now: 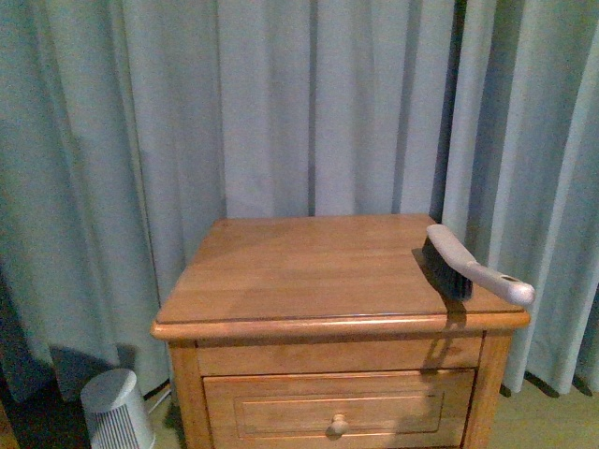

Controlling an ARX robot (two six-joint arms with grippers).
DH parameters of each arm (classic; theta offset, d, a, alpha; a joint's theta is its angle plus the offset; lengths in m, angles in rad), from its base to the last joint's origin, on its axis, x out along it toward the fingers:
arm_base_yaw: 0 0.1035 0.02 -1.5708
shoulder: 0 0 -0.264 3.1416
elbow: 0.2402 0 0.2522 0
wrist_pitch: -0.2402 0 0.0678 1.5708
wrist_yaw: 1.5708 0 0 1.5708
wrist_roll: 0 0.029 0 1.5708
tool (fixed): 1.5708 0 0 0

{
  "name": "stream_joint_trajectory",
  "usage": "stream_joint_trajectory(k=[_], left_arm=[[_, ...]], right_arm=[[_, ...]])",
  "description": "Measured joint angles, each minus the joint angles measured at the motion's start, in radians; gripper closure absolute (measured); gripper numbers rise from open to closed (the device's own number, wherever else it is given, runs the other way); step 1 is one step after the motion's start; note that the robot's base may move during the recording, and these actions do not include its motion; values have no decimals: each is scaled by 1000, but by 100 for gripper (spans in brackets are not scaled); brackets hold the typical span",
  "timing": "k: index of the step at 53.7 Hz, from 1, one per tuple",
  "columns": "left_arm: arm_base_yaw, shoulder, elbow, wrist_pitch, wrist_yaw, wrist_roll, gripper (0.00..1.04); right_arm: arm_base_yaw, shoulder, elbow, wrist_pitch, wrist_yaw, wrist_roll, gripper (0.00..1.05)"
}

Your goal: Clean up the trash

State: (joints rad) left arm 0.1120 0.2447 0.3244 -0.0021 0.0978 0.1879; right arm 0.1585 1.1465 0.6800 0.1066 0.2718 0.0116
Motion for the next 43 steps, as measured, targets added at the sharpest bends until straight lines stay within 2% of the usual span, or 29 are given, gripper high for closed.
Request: stream_joint_trajectory(k=[10,18,31,43], left_arm=[[0,0,0,0,0,0,77],[0,0,0,0,0,-1,77],[0,0,0,0,0,-2,77],[0,0,0,0,0,-2,77]], right_arm=[[50,319,349,-187,-22,60,7],[97,603,630,-383,-48,190,7],[120,818,795,-405,-44,293,7],[132,891,821,-424,-47,335,7]])
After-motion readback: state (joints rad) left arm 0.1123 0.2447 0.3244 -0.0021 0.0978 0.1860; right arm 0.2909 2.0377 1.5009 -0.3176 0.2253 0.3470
